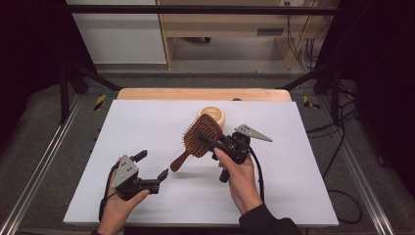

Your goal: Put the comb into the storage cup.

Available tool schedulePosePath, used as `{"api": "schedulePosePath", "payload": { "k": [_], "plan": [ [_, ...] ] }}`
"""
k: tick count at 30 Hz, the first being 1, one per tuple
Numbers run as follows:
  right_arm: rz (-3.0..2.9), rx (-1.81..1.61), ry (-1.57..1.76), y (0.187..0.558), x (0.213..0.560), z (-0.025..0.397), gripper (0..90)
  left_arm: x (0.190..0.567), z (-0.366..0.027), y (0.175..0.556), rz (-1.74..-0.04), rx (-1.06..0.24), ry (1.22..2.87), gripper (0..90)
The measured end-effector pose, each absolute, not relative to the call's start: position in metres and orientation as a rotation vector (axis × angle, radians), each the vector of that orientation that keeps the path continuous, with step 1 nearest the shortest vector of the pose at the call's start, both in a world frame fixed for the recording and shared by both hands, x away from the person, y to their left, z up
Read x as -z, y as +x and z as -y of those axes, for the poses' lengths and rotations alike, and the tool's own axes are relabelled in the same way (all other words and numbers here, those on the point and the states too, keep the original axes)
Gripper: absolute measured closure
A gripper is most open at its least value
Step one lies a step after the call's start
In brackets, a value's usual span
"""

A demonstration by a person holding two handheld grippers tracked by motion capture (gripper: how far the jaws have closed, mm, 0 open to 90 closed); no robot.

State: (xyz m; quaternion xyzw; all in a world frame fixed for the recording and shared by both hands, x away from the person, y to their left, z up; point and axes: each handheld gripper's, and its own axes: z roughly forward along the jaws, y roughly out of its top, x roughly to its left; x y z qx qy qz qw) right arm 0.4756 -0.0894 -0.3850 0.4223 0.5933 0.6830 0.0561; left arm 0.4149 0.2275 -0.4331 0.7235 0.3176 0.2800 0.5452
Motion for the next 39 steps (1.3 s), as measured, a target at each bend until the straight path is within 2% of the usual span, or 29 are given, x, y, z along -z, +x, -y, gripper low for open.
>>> {"api": "schedulePosePath", "payload": {
  "k": [39],
  "plan": [
    [-1.785,-2.037,1.295,0.483,0.377,0.1,53.5,0.437,-0.273,0.407,-0.864,-0.733,1.604,2.5]
  ]
}}
